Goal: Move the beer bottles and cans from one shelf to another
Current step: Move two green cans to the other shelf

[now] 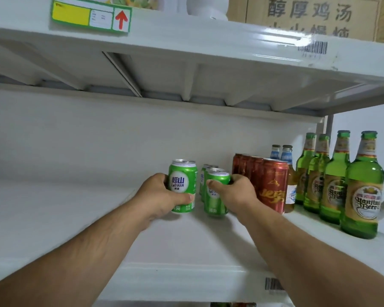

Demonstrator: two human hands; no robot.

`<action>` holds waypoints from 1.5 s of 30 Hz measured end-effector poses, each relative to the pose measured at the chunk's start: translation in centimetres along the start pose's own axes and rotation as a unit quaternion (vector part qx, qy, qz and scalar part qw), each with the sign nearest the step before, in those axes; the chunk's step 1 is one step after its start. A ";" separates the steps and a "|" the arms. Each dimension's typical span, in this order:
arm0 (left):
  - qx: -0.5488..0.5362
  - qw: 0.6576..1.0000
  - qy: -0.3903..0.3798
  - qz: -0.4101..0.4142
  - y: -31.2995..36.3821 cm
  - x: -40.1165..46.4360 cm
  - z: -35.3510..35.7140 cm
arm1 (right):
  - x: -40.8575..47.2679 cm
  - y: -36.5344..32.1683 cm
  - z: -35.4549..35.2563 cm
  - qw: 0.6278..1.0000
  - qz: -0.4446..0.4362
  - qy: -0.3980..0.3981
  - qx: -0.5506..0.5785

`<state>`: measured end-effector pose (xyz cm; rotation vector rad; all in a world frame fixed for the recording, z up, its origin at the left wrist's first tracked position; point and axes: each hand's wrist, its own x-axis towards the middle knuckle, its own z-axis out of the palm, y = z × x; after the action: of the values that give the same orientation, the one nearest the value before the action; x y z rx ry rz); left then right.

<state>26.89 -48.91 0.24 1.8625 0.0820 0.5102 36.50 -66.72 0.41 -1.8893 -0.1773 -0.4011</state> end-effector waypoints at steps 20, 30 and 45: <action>-0.027 0.999 0.014 -0.017 -1.8 1.5 2.1 | 0.7 0.8 -0.2 0.997 0.007 -0.070 0.026; -0.030 0.999 -0.029 -0.027 1.6 -0.2 4.4 | -3.6 -0.2 -7.4 0.984 -0.052 -0.149 -0.085; 0.019 0.998 -0.042 -0.046 2.1 -0.9 10.2 | -7.6 0.9 -12.3 0.964 -0.125 -0.224 -0.071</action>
<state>29.58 -58.93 -0.71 1.9044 0.1220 0.3681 27.38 -77.96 0.54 -2.0864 -0.7099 -0.1497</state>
